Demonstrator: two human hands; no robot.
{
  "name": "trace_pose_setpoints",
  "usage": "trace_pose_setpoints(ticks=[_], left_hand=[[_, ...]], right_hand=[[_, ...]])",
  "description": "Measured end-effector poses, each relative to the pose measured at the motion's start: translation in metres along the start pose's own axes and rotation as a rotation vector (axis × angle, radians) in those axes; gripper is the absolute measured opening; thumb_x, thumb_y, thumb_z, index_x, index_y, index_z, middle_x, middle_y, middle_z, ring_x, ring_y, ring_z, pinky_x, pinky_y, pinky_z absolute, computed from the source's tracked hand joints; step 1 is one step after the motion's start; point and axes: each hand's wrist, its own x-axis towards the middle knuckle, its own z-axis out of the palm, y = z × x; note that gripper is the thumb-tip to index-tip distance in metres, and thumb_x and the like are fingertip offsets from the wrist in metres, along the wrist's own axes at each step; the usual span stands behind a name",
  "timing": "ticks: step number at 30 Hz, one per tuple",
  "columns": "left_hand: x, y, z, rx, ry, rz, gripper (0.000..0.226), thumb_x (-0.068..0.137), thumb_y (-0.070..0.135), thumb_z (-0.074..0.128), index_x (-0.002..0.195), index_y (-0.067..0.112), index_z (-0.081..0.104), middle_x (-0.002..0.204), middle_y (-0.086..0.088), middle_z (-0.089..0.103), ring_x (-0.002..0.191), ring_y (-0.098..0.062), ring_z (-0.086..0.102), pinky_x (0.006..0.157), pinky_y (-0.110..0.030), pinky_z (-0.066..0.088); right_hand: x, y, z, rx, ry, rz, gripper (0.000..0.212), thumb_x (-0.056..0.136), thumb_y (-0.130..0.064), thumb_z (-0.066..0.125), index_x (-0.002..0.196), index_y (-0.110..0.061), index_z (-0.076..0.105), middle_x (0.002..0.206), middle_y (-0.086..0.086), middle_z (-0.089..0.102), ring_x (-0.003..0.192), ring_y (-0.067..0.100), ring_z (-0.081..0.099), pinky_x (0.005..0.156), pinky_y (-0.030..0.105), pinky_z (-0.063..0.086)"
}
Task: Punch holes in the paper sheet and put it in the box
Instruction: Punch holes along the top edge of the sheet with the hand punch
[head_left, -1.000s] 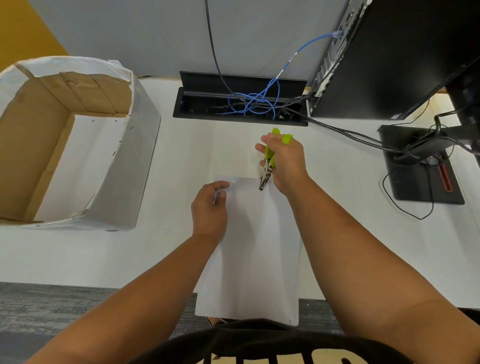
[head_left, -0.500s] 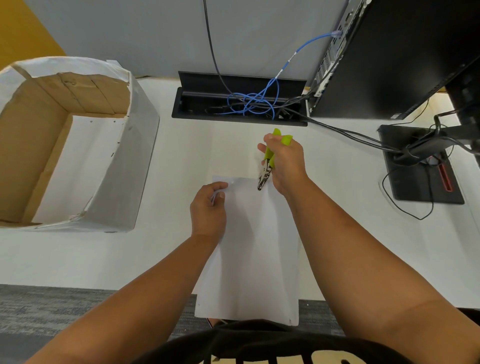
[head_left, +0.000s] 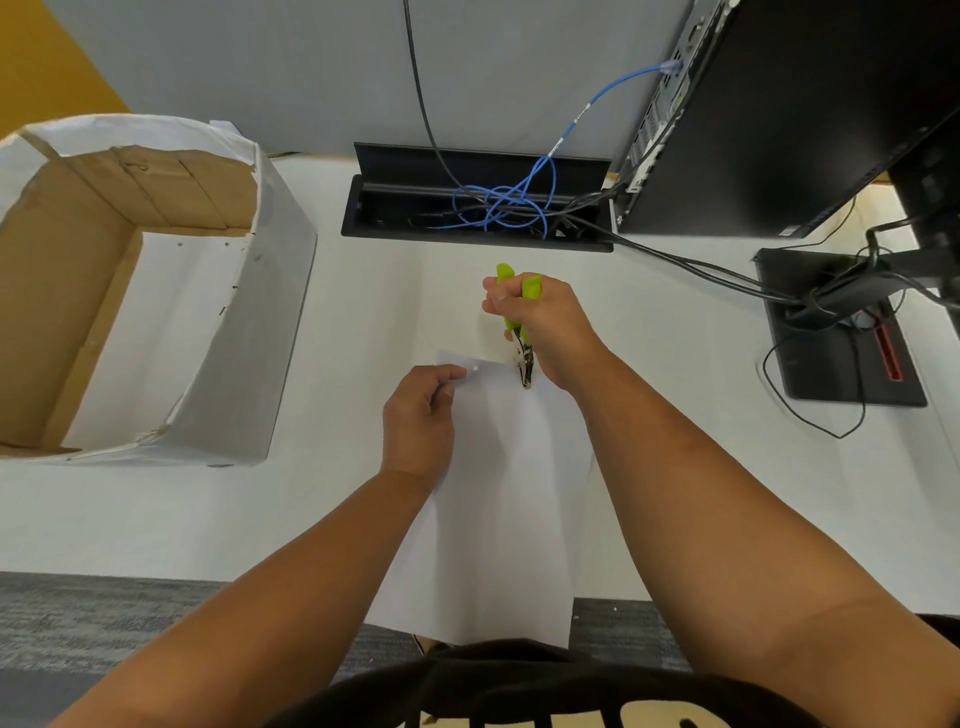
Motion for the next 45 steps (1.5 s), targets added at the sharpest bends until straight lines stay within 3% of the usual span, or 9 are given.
trace_pose_setpoints(ticks=[3,7,13,19,22,25,31,39,45], left_hand=[[0.000,0.000,-0.001,0.011,0.008,0.035,0.027,0.094,0.002,0.051,0.102,0.020,0.069,0.099,0.014,0.062,0.096,0.009,0.056,0.084,-0.002,0.039],[-0.001,0.001,-0.004,-0.039,0.052,-0.042,0.026,0.095,0.004,0.051,0.103,0.022,0.068,0.100,0.013,0.063,0.095,0.010,0.056,0.083,0.000,0.039],[-0.002,0.004,-0.006,-0.078,0.083,-0.049,0.025,0.094,0.001,0.052,0.103,0.017,0.068,0.101,0.010,0.064,0.095,0.009,0.057,0.084,-0.001,0.040],[-0.001,0.000,-0.006,-0.030,0.050,-0.019,0.028,0.093,0.000,0.051,0.099,0.021,0.068,0.098,0.012,0.064,0.093,0.009,0.057,0.083,-0.003,0.042],[0.001,0.000,-0.008,-0.044,0.054,-0.063,0.027,0.093,0.001,0.051,0.099,0.022,0.068,0.100,0.012,0.064,0.093,0.008,0.057,0.082,0.000,0.040],[0.003,0.001,-0.009,-0.073,0.075,-0.106,0.027,0.094,0.001,0.051,0.101,0.020,0.068,0.103,0.011,0.064,0.095,0.004,0.057,0.083,0.001,0.039],[0.003,0.005,-0.007,-0.041,0.051,-0.033,0.028,0.093,-0.002,0.050,0.101,0.018,0.069,0.100,0.012,0.063,0.094,0.012,0.056,0.084,0.001,0.038],[0.005,0.004,-0.006,0.016,0.043,0.026,0.026,0.094,0.000,0.051,0.103,0.015,0.069,0.101,0.008,0.064,0.093,-0.001,0.056,0.086,-0.001,0.040],[0.006,0.002,-0.008,0.042,0.031,0.037,0.027,0.092,-0.003,0.051,0.101,0.014,0.070,0.101,0.007,0.065,0.094,-0.004,0.057,0.086,-0.002,0.040]], right_hand=[[0.005,0.005,0.000,0.041,0.099,0.000,0.004,0.092,-0.007,0.064,0.093,-0.007,0.068,0.128,0.008,0.065,0.129,0.014,0.054,0.096,0.028,0.047],[0.012,0.007,-0.007,0.145,0.253,0.027,0.009,0.089,-0.008,0.066,0.088,-0.016,0.070,0.109,-0.001,0.070,0.122,0.022,0.060,0.102,0.046,0.046],[0.015,0.007,-0.015,0.387,0.398,0.100,0.026,0.092,-0.012,0.064,0.119,-0.009,0.062,0.105,-0.008,0.065,0.110,0.023,0.067,0.088,0.032,0.051],[0.014,0.004,-0.009,0.257,0.363,0.095,0.026,0.092,-0.014,0.065,0.116,-0.005,0.066,0.102,-0.004,0.067,0.109,0.022,0.068,0.089,0.034,0.051],[0.015,0.005,-0.010,0.365,0.405,0.114,0.022,0.092,-0.013,0.066,0.113,-0.009,0.065,0.110,-0.002,0.068,0.107,0.022,0.068,0.092,0.036,0.051],[0.013,0.007,-0.012,0.439,0.423,0.126,0.022,0.092,-0.011,0.065,0.113,-0.008,0.065,0.105,-0.007,0.067,0.106,0.023,0.069,0.088,0.039,0.051],[0.012,0.001,-0.004,0.109,0.240,0.051,0.004,0.091,-0.016,0.067,0.094,-0.014,0.068,0.124,0.005,0.067,0.106,0.018,0.070,0.093,0.041,0.051],[0.008,-0.002,0.005,-0.042,0.131,0.003,0.010,0.094,-0.016,0.064,0.087,-0.012,0.070,0.100,-0.008,0.072,0.121,0.017,0.062,0.105,0.045,0.046],[0.011,0.000,-0.001,0.033,0.199,0.019,0.008,0.093,-0.018,0.064,0.098,-0.014,0.069,0.133,0.003,0.063,0.096,0.013,0.073,0.092,0.042,0.051]])
